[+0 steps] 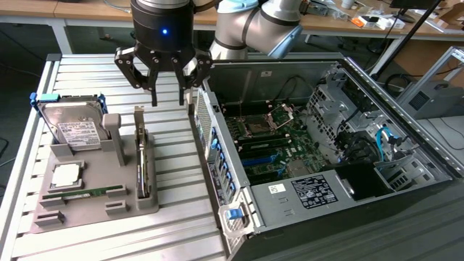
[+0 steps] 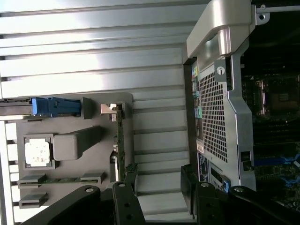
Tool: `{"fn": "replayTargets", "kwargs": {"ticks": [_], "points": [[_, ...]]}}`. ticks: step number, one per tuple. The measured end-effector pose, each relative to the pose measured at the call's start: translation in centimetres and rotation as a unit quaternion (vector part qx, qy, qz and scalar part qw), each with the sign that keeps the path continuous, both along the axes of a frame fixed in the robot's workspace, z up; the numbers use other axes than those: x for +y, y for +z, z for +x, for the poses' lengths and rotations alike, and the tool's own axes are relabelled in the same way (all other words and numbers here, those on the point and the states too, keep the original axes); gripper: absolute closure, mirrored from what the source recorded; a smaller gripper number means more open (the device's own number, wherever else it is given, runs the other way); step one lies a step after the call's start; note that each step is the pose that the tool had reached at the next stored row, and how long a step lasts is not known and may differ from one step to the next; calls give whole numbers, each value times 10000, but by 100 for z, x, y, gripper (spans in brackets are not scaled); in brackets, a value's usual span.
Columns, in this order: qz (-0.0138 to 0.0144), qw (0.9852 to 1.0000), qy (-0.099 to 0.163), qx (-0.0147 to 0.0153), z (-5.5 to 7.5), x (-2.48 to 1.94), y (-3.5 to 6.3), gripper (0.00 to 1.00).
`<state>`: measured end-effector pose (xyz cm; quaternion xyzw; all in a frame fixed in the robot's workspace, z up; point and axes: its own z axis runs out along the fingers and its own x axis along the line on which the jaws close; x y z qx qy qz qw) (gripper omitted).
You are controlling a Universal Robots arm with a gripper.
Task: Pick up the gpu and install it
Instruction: 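Pick up the gpu and move the gpu toward the slot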
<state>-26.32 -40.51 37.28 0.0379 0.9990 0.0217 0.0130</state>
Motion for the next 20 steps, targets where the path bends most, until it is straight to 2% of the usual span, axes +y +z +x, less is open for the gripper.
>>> {"fn": "replayTargets", "kwargs": {"ticks": [20], "points": [[0, 10000, 0, 0, -15, -6, -36, 50]]}}
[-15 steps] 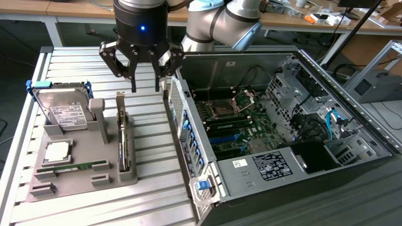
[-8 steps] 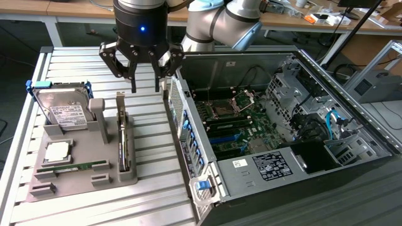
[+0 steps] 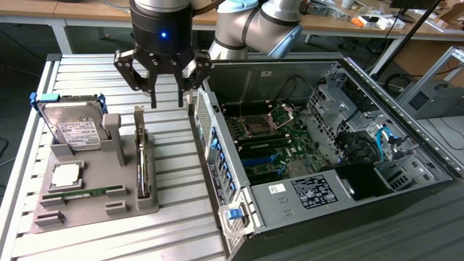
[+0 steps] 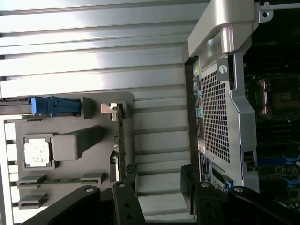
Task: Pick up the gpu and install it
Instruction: 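Pick up the gpu and move the gpu toward the slot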
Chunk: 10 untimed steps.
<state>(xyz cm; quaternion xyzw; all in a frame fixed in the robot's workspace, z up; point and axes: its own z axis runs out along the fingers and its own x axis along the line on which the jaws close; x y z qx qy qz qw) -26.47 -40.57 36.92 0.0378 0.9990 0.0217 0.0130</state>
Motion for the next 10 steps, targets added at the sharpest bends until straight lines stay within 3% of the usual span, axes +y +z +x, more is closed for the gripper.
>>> {"fn": "replayTargets", "kwargs": {"ticks": [10], "points": [[0, 10000, 0, 0, -5, -3, -17, 50]]}}
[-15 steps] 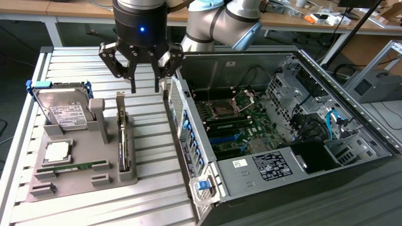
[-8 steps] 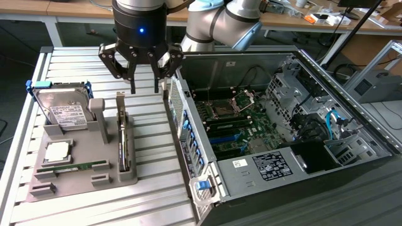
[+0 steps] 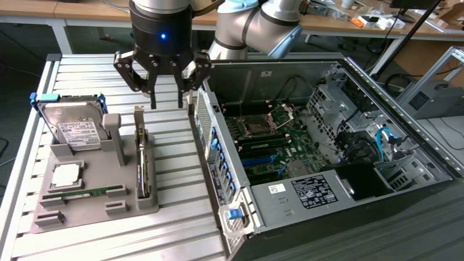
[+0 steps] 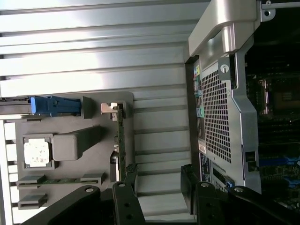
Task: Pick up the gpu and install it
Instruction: 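Pick up the gpu and move the gpu toward the slot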
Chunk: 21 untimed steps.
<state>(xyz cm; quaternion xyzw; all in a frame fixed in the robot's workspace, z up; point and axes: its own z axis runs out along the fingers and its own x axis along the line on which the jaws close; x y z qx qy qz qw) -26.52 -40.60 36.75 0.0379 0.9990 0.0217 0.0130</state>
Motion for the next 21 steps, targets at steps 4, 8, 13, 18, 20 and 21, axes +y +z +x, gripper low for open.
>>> {"fn": "replayTargets", "kwargs": {"ticks": [4, 8, 13, 18, 20, 21], "points": [[0, 10000, 0, 0, -2, -2, -14, 50], [0, 10000, 0, 0, -3, -3, -20, 50], [0, 10000, 0, 0, -4, -4, -31, 50], [0, 10000, 0, 0, -5, -6, -46, 50], [0, 10000, 0, 0, -5, -7, -49, 50], [0, 10000, 0, 0, -6, -7, -52, 50]]}}
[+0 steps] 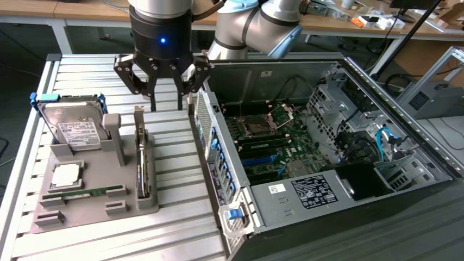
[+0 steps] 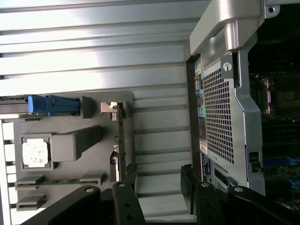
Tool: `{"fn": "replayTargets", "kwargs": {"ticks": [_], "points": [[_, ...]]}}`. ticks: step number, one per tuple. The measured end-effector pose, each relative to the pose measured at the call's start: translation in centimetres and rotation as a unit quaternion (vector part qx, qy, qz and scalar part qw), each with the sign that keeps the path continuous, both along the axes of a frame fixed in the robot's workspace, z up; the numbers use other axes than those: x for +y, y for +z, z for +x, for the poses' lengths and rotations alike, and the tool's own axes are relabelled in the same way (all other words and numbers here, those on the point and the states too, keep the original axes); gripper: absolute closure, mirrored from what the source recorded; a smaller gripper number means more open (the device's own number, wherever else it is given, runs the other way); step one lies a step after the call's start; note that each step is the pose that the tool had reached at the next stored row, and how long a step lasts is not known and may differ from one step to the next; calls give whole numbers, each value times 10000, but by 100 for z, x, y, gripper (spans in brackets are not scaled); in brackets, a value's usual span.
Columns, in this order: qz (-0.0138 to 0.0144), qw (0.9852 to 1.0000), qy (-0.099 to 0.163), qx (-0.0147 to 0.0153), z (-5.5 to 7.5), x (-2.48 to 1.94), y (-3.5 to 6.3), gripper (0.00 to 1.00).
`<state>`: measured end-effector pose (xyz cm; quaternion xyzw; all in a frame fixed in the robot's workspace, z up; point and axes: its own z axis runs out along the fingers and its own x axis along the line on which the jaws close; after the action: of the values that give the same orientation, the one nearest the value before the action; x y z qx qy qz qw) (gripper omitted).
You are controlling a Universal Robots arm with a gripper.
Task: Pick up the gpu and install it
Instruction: 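Pick up the gpu and move the gpu toward the slot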
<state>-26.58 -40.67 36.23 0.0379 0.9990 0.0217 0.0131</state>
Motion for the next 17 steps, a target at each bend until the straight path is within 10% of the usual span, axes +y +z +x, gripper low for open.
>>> {"fn": "replayTargets", "kwargs": {"ticks": [17], "points": [[0, 10000, 0, 0, -3, -8, -70, 50]]}}
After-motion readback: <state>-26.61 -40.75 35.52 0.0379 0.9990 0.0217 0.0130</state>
